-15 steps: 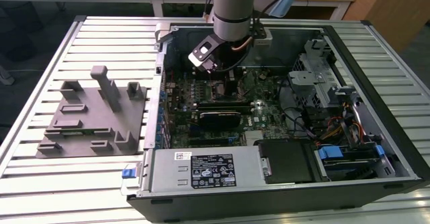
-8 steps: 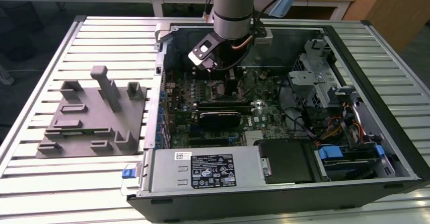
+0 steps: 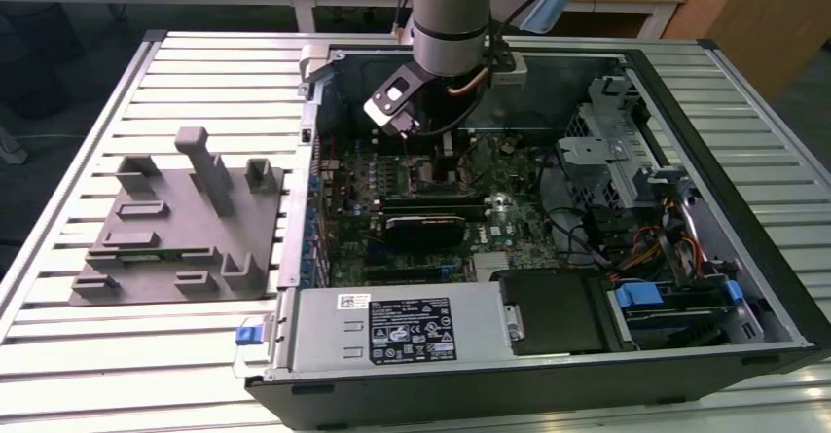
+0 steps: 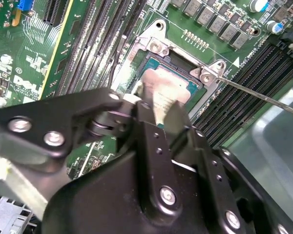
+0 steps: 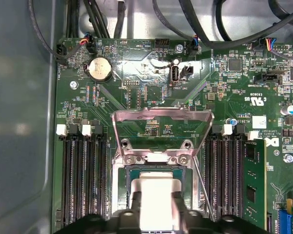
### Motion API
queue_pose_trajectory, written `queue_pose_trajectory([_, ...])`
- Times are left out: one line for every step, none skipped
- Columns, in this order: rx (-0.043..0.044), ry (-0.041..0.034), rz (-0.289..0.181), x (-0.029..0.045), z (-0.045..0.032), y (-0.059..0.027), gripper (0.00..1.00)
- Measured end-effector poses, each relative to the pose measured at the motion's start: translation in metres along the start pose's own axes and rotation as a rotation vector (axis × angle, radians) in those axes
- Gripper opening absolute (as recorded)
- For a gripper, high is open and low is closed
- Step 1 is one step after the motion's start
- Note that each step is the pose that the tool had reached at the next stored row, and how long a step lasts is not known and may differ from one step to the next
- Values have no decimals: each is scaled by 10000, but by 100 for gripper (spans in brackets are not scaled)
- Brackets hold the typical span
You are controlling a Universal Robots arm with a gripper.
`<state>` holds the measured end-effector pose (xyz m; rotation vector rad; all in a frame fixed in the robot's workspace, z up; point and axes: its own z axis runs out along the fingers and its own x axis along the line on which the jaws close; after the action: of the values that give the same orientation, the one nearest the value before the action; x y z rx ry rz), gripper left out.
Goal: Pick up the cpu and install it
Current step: 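Place the cpu into insertion slot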
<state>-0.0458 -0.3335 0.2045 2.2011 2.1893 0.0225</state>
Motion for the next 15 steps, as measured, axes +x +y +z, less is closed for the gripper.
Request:
queue_pose_trajectory([1, 0, -1, 0, -1, 0, 36])
queue_pose_trajectory([0, 0, 0, 0, -2, 0, 30])
queue_pose_trajectory([0, 0, 0, 0, -3, 0, 30])
queue_pose_trajectory([0, 0, 0, 0, -3, 0, 24])
queue_pose_trajectory([0, 0, 0, 0, -4, 0, 18])
queue_pose_trajectory([1, 0, 0, 0, -5, 0, 18])
queue_pose_trajectory([0, 0, 0, 0, -6, 0, 12])
queue_pose_trajectory([0, 0, 0, 0, -7, 0, 12])
queue_pose_trajectory([0, 0, 0, 0, -8, 0, 11])
queue_pose_trajectory([1, 0, 0, 0, -9, 0, 11])
queue_pose_trajectory([0, 0, 0, 0, -9, 0, 11])
queue_pose_trajectory([0, 0, 0, 0, -10, 1, 11])
queue_pose_trajectory([1, -3, 0, 0, -11, 0, 11])
queue_pose_trajectory([-2, -24, -2, 0, -10, 0, 11])
queue_pose_trajectory([-17, -72, -3, 0, -8, -1, 11])
